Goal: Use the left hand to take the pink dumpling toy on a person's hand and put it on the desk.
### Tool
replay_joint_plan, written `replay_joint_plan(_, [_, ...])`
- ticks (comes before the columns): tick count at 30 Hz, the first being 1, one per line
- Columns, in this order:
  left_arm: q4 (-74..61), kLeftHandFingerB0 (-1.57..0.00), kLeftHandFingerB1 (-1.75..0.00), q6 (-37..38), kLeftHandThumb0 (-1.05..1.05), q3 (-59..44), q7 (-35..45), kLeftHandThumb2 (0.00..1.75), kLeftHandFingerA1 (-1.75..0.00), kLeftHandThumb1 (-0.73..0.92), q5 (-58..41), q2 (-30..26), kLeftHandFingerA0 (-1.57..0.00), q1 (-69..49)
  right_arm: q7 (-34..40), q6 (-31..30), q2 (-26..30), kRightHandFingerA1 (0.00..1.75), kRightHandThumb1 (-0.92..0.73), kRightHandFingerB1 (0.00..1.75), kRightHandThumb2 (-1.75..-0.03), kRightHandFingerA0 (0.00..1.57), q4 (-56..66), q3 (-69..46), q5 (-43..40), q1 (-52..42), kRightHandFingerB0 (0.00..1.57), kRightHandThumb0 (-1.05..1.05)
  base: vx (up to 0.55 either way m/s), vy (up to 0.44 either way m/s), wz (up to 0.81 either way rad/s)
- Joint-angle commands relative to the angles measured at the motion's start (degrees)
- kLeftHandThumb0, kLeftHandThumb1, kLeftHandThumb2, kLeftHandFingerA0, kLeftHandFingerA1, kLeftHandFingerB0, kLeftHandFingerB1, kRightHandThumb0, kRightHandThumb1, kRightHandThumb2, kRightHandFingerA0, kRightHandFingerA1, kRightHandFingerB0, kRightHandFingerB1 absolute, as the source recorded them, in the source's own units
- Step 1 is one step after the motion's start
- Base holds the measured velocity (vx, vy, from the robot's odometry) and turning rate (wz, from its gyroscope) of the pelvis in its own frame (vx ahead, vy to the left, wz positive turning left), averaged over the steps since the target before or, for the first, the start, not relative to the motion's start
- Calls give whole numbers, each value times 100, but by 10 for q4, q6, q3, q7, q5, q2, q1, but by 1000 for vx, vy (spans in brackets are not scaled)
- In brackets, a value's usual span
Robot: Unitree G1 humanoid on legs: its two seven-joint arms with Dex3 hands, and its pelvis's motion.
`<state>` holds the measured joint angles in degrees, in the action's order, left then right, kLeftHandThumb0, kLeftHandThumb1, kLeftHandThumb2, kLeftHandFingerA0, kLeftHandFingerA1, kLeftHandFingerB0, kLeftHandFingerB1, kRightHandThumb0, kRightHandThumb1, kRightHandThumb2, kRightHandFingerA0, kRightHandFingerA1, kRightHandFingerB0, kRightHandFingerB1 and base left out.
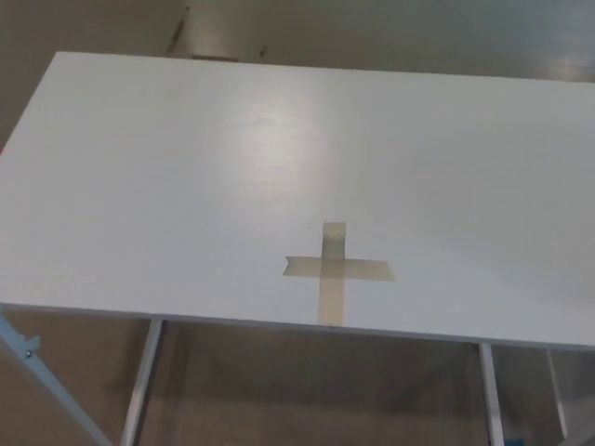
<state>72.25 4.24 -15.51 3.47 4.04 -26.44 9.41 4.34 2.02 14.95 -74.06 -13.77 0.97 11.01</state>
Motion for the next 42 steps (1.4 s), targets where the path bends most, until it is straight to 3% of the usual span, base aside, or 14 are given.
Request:
replay_joint_plan(1, [13,-52,-48,20,-33,3,0,66,-55,45,-8,-2,-75,-1,11,12,1,47,-66,43,-59,70,-12,-7,-7,-2,55,-17,0,0,0])
replay_joint_plan(7, [15,-49,-47,28,-34,15,4,66,-56,44,-5,-6,-76,-5,6,14,0,47,-66,43,-59,70,-14,-9,-7,-3,55,-17,0,0,0])
replay_joint_plan(8, [15,-54,-40,28,-25,15,4,55,-48,51,-6,-6,-80,-5,6,13,0,47,-66,43,-59,70,-14,-9,-8,-3,55,-17,0,0,0])
replay_joint_plan(32, [16,-54,-40,39,-25,29,2,55,-49,51,-6,-4,-83,-2,-5,12,4,47,-67,43,-60,69,-17,-5,-6,0,56,-19,0,0,0])
replay_joint_plan(35, [9,-55,-40,65,-25,55,-3,55,-48,50,15,0,-81,-3,-4,9,5,47,-66,43,-60,69,-17,-3,-4,3,56,-19,0,0,0])
replay_joint_plan(36, [-4,-51,-47,95,-36,77,-4,66,-54,43,33,1,-72,-8,-5,9,5,47,-66,43,-60,68,-16,-1,-3,4,56,-19,0,0,0])
replay_joint_plan(42, [-48,-45,-45,166,-40,116,18,66,-50,41,38,-11,-58,-37,-7,6,4,46,-67,43,-60,68,-18,3,-2,3,56,-19,0,0,0])
